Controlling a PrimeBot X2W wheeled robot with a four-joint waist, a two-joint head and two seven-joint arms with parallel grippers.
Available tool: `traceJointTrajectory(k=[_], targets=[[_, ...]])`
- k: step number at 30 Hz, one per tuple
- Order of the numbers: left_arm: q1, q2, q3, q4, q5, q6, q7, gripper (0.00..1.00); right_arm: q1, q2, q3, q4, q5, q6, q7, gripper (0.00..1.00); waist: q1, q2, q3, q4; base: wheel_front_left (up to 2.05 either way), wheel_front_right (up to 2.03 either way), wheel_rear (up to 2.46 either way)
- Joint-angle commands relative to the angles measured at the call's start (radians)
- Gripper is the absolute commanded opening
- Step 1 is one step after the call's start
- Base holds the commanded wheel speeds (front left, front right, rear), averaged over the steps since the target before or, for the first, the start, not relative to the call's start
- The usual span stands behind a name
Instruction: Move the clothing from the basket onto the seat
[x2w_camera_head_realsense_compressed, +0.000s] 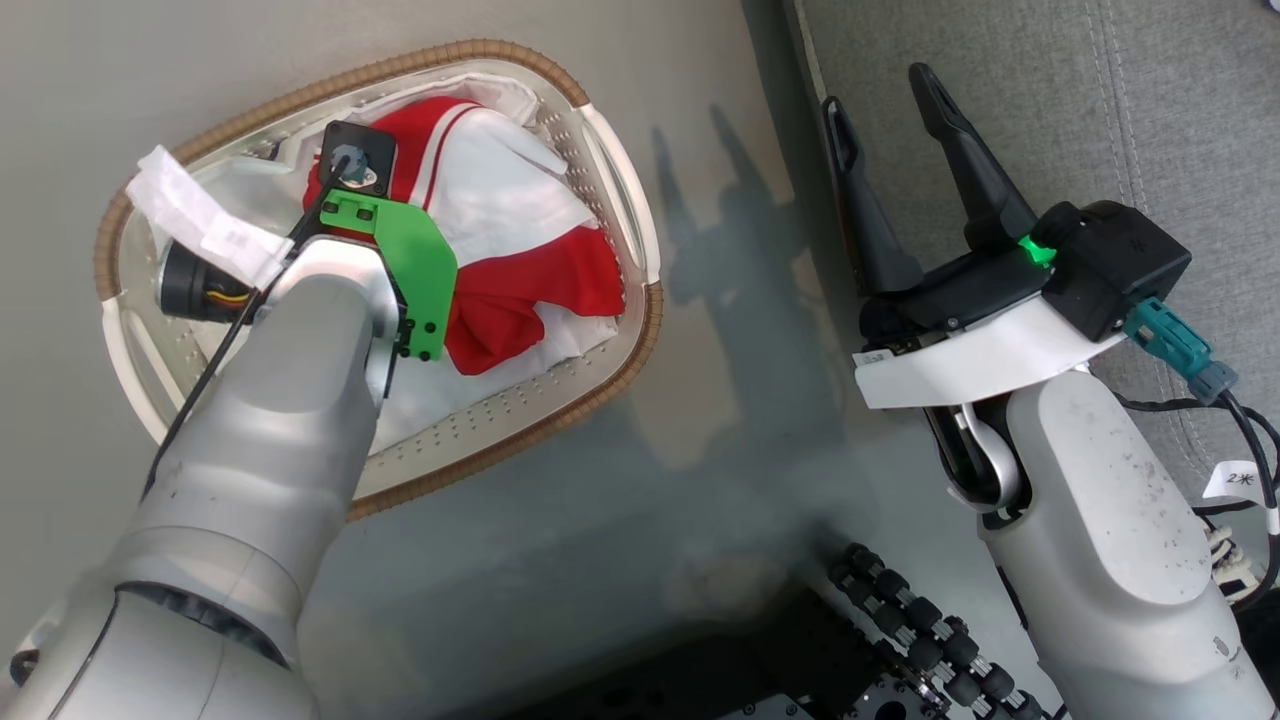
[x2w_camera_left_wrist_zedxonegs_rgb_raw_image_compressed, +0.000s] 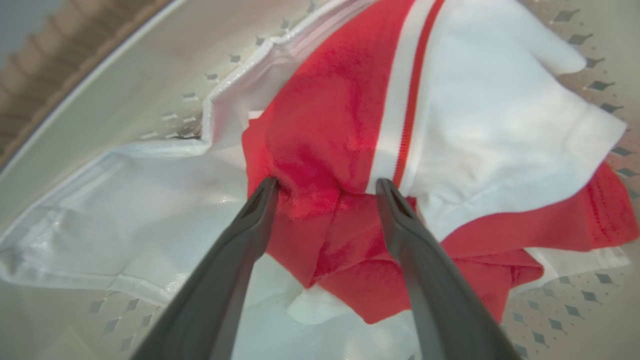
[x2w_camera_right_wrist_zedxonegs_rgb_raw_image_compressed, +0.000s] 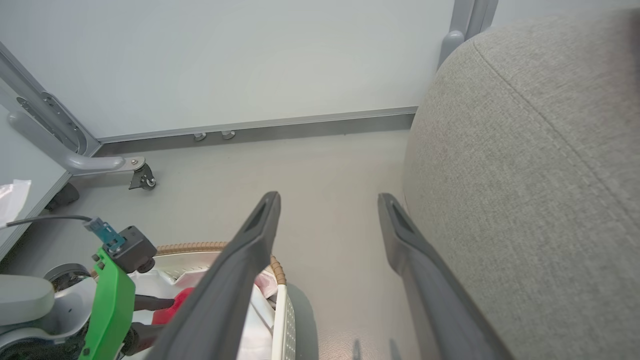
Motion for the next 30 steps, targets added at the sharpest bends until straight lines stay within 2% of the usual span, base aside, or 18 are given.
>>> traceJointTrajectory(k=[1, 8, 12, 14, 21, 30], targets=[[-0.021, 0.018, -0.020, 0.007, 0.024, -0.005, 0.007, 1.00, -0.008, 0.002, 0.002, -0.007, 0.009, -0.001, -0.002, 1.00, -0.0001, -0.0001, 0.014, -0.006, 0.00, 0.00, 0.00], [-0.058, 0.033, -0.127, 0.012, 0.124, 0.002, 0.053, 1.00, -0.015, 0.011, 0.009, -0.018, 0.013, -0.001, -0.002, 1.00, -0.0001, -0.0001, 0.048, -0.010, 0.00, 0.00, 0.00], [-0.077, 0.037, -0.157, 0.013, 0.144, 0.013, 0.089, 1.00, -0.023, 0.016, 0.015, -0.025, 0.018, -0.001, -0.002, 1.00, -0.0001, -0.0001, 0.070, -0.015, 0.00, 0.00, 0.00], [-0.082, 0.044, -0.159, 0.014, 0.142, 0.026, 0.106, 1.00, -0.027, 0.019, 0.019, -0.027, 0.019, -0.001, -0.002, 1.00, -0.0001, -0.0001, 0.081, -0.019, 0.00, 0.00, 0.00], [-0.100, 0.048, -0.168, 0.015, 0.138, 0.026, 0.127, 1.00, -0.039, 0.026, 0.033, -0.035, 0.035, -0.001, -0.002, 1.00, -0.0001, -0.0001, 0.113, -0.036, 0.00, 0.00, 0.00], [-0.090, 0.060, -0.154, 0.015, 0.109, 0.021, 0.082, 1.00, -0.048, 0.030, 0.031, -0.041, 0.045, -0.001, -0.002, 1.00, -0.0001, -0.0001, 0.137, -0.046, 0.00, 0.00, 0.00]])
